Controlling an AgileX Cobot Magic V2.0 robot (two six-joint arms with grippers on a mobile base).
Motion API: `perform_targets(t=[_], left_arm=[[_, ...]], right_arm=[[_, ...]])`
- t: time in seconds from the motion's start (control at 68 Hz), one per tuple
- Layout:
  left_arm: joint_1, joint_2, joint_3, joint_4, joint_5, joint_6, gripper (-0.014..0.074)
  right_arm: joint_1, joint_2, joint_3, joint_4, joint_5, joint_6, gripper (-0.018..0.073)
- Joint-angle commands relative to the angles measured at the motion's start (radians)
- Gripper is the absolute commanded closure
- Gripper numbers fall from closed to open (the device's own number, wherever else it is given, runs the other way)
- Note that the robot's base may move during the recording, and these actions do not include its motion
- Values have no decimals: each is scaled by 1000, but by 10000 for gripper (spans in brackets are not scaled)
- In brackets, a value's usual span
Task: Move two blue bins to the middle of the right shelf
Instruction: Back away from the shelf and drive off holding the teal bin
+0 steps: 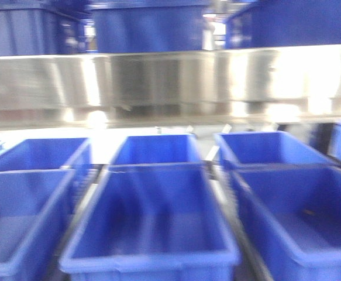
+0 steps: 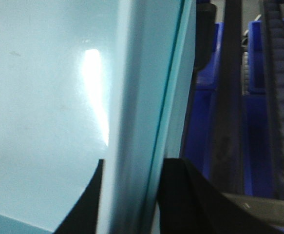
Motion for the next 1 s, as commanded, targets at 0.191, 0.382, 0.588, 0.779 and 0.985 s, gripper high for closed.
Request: perform_targets(t=[0.191, 0.382, 0.588, 0.779, 0.985], left_arm=[[1, -19, -13, -24, -48, 18, 707], [1, -19, -13, -24, -48, 18, 707], [1, -19, -13, -24, -48, 18, 707], [1, -19, -13, -24, -48, 18, 707], [1, -19, -13, -24, -48, 18, 707]], right_arm=[[-5, -20, -18, -10, -93, -8, 713], [-5, -20, -18, -10, -93, -8, 713], [-5, -20, -18, -10, -95, -8, 713], [-5, -20, -18, -10, -95, -8, 713], [-5, -20, -18, -10, -95, -8, 713]])
